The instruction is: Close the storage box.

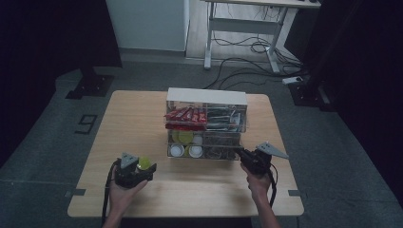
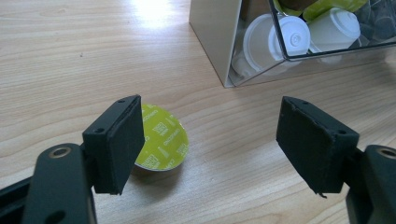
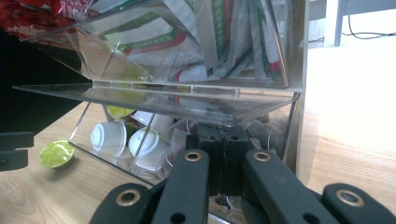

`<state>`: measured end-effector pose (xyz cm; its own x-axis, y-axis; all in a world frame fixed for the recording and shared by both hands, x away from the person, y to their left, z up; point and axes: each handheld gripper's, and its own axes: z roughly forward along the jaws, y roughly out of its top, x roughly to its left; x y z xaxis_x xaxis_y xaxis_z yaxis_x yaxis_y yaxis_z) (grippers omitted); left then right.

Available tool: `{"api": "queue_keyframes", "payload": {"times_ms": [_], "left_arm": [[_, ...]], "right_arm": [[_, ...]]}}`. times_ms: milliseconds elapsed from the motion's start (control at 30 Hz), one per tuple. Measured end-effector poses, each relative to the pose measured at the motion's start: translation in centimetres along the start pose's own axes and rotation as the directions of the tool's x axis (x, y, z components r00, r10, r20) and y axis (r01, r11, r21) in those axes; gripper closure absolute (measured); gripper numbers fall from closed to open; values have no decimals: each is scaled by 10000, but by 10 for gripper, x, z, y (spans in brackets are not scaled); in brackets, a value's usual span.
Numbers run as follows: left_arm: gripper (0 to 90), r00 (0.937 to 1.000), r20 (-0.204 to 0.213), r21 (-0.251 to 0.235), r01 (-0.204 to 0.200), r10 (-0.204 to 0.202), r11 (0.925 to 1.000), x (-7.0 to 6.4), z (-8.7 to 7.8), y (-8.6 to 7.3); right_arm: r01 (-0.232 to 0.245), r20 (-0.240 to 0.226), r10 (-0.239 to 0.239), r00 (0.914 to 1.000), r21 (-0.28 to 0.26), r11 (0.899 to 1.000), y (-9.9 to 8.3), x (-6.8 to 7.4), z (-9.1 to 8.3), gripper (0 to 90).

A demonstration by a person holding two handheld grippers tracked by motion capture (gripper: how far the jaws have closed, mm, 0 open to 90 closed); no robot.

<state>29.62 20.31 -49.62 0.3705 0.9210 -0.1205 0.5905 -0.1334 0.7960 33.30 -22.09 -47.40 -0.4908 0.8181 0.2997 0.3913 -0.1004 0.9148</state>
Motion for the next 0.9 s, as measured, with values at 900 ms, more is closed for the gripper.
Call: {"api": "queue_keyframes", "payload": {"times_ms": [900], "left_arm": [[242, 9999, 109, 92, -20, 19, 10000, 0, 0, -1]], "right_arm": [[-218, 68, 214, 9997, 659, 9976, -25, -3, -8, 887]]}}
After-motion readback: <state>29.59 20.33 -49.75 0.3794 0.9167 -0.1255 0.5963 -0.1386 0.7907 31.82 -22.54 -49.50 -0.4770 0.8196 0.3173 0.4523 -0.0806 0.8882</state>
